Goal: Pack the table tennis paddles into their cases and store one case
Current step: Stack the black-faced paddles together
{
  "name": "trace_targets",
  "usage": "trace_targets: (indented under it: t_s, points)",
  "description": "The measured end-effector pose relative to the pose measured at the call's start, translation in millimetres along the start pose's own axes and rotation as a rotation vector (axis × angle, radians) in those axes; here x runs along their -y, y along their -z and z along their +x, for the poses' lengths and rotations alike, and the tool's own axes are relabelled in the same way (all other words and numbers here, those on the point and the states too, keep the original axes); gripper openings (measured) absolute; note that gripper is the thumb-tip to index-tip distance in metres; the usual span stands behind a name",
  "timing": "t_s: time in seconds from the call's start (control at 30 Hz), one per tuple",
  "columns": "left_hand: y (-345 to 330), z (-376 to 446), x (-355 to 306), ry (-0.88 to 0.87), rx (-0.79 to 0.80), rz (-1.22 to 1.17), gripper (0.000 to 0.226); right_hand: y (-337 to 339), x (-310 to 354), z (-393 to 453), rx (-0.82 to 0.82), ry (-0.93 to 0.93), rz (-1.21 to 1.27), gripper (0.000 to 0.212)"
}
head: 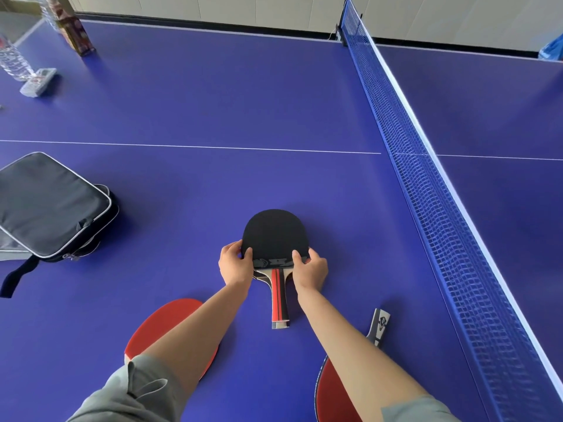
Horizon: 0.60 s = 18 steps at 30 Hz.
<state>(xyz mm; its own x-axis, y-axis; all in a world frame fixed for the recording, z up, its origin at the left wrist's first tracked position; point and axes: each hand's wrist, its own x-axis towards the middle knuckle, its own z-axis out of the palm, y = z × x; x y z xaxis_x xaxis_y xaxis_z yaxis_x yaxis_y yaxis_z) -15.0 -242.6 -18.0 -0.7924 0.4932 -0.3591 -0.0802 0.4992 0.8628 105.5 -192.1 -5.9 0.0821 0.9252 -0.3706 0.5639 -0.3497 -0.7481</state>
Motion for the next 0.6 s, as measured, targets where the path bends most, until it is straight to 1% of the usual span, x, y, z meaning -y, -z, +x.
trace_targets:
  t_s: [0.1,0.23,0.3,0.4,0.5,0.6]
  points:
    - [1,0,-2,0.019,0.003,0.001,0.026,4,-2,4,0.038,0.008,-0.018,0.047]
    - [7,-1,1,0.031,-0.003,0.015,0.027,10,-6,7,0.099,0.072,-0.050,0.042]
    - [8,-3,2,0.013,-0.002,0.024,0.028,11,-5,7,0.095,0.074,-0.101,0.045]
    - [7,-5,0,0.009,-0.012,0.046,0.034,7,1,5,0.063,0.095,-0.244,0.057]
    - [5,-5,-1,-0.049,0.032,0.129,0.041,0,6,2,0.071,0.214,-0.247,0.059]
    - [6,-4,3,-0.119,0.084,0.248,0.044,-2,4,1,0.089,0.253,-0.270,0.057]
